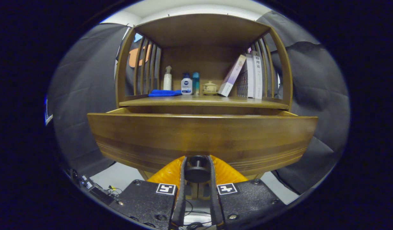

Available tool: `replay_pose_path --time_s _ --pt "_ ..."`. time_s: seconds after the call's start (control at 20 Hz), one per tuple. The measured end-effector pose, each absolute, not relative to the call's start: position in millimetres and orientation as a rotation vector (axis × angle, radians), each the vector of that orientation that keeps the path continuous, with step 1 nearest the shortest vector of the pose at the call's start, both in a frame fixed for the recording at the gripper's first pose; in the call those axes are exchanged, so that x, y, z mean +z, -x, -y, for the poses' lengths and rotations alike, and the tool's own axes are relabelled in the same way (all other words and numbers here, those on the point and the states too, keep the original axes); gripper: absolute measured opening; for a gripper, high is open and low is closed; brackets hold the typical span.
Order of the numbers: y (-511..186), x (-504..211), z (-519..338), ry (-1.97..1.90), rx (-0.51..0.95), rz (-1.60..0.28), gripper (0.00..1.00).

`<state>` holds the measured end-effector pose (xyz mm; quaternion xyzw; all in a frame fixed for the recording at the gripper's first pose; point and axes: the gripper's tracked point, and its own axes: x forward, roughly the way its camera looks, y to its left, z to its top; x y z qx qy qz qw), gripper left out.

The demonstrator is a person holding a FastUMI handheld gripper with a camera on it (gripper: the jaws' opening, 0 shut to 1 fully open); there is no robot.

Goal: Pull open the drawer, take out the items inside it, and place them on the countertop above the cabinet.

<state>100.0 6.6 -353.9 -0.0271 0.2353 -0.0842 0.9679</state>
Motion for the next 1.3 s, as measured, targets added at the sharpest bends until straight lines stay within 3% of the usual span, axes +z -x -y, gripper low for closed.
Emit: replay_pose_path --time_s 0.7,1.0,1.15,1.3 --pt "-16.8 -356.2 -26.0 0.078 -0.086 -0.522 0.34" --pt "-12.0 -358.7 -29.6 0.089 -0.07 -0.549 0.34" --pt "-6.7 -345.2 -34.5 0.074 -0.057 -0.58 0.46" --pt "2.2 -317.8 -65.4 0.014 0.092 -0.605 0.61"
